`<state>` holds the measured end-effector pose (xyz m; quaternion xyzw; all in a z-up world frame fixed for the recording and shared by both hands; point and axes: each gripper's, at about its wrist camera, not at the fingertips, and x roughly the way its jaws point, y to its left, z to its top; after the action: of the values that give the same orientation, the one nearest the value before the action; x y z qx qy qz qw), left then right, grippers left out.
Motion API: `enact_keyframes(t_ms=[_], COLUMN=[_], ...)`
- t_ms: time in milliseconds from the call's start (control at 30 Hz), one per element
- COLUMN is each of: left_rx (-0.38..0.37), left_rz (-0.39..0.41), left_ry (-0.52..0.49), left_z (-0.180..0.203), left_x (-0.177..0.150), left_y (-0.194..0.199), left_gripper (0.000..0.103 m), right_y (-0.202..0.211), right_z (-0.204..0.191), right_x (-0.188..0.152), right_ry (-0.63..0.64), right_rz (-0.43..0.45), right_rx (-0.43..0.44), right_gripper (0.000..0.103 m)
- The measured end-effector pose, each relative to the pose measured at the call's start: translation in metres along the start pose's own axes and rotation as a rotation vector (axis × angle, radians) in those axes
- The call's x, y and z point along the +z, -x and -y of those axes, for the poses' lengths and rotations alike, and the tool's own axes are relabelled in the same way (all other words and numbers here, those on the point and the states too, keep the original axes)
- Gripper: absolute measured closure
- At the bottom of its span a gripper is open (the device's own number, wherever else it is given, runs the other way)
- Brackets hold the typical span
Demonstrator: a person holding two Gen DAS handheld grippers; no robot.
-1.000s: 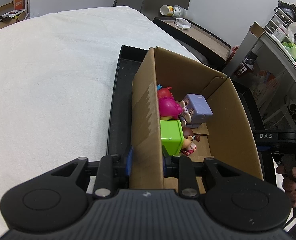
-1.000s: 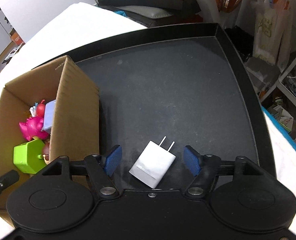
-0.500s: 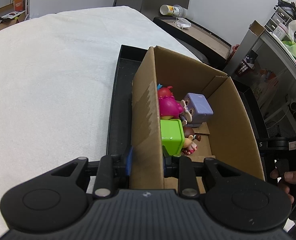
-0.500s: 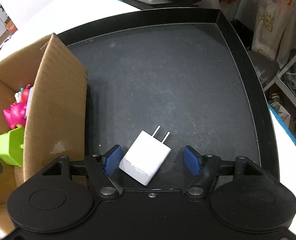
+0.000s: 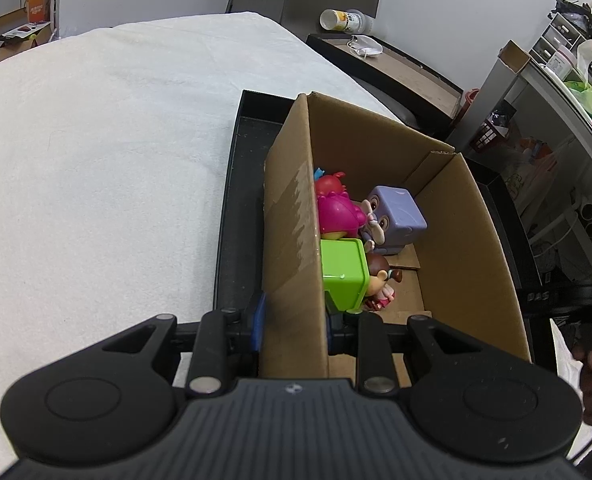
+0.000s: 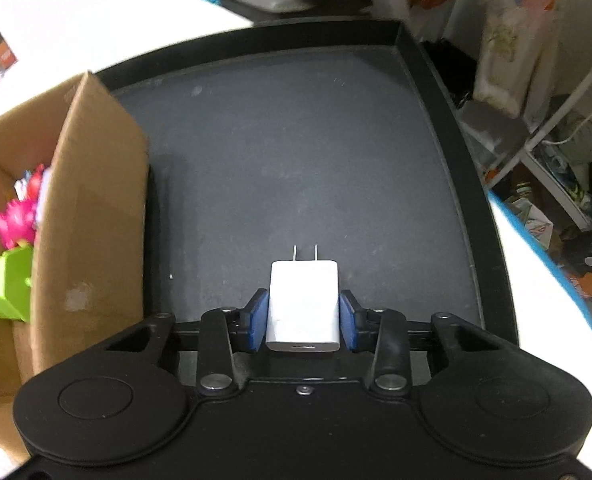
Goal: Organize rigid objects
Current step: 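Carry the charger plug into the box and open the right tool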
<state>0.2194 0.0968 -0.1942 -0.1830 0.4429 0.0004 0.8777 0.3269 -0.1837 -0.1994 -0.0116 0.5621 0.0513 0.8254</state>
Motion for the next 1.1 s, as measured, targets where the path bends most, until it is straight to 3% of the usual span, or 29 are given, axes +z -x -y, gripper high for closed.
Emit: enact_keyframes(t_ms=[333,733,1100], left_rx=[0.0,-0.014,-0.022], left_rz=[0.0,-0.003,-0.005], left_ry=[0.0,0.01,0.019], left_z=[0.0,-0.004,-0.006], left_x=[0.0,0.0,0.0], left_y=[0.0,0.001,0.001], left_gripper=[0.077,0.077,0.077], right_y=[0.041,0.094,0.106], right_z=[-0.005,-0.043,-0.076], right_x=[0.006,0.022,0.028], right_ry=[0.019,0.091,0.162], right_rz=[0.065,0.159,0.177], right_rx=[0.058,0.129,0.153], right_gripper=[0.067,0.067,0.066])
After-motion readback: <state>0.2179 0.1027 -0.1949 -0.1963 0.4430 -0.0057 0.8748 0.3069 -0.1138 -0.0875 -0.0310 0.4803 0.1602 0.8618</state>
